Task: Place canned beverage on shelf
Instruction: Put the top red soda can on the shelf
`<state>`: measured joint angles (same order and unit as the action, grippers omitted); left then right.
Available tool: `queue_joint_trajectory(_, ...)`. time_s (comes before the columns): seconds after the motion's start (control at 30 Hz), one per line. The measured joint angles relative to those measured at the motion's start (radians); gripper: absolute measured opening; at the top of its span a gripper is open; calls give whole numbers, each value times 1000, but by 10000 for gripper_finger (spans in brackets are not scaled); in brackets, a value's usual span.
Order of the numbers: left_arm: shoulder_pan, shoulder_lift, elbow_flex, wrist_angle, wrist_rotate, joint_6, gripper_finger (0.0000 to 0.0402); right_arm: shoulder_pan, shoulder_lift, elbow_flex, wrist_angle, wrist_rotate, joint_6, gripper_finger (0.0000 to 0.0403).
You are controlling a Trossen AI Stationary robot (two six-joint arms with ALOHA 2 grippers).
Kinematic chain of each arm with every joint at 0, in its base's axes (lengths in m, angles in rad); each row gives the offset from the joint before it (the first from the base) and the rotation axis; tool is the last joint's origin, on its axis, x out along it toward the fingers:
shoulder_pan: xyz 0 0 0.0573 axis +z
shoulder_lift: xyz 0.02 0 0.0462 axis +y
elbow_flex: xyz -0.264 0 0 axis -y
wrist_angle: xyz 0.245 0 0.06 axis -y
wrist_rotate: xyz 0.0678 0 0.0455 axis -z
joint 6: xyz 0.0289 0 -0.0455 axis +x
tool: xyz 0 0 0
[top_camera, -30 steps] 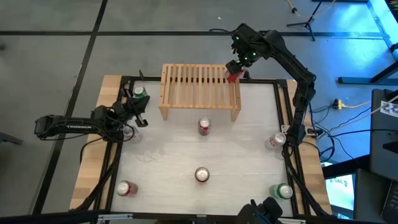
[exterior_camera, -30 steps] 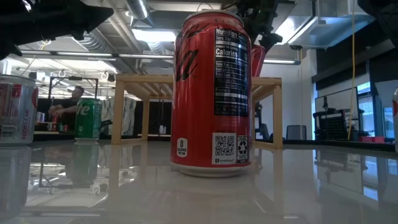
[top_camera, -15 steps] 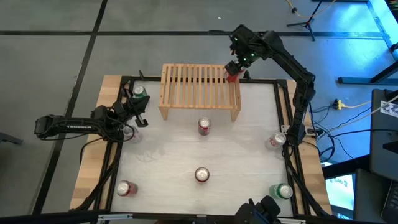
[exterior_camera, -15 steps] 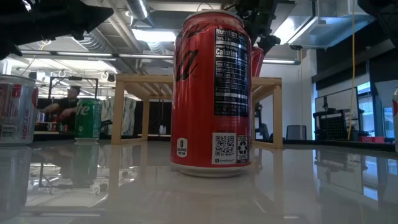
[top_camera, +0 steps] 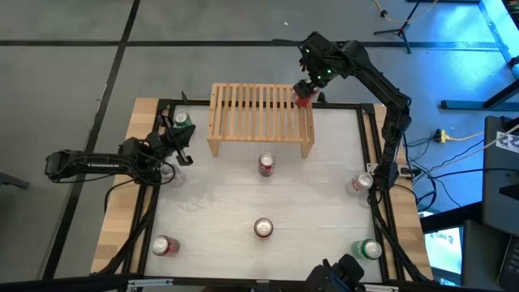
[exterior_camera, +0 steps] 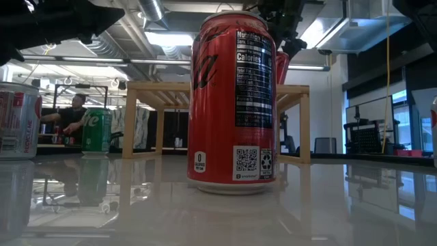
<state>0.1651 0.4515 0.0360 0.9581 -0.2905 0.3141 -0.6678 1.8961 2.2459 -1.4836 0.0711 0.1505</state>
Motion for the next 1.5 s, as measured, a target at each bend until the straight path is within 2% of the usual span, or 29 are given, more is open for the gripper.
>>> queue_joint_trajectory(0.2,0,0,0,0,0,0,3,0,0,0,-9,0,0,328)
queue_joint_trajectory(0.43,0,0,0,0,0,0,3,0,0,0,-8,0,-1,331)
queue_joint_trajectory(0.73,0,0,0,1,0,0,3,27,18,-16,-6,24,32,331)
queue_joint_trajectory(1.0,0,0,0,1,0,2,3,89,14,-12,-44,48,107,289)
queue_joint_trajectory(1.37,0,0,0,1,0,2,3,114,14,-1,-87,45,137,301)
queue_joint_trajectory(1.5,0,0,0,1,0,2,3,111,13,-10,-85,78,133,308)
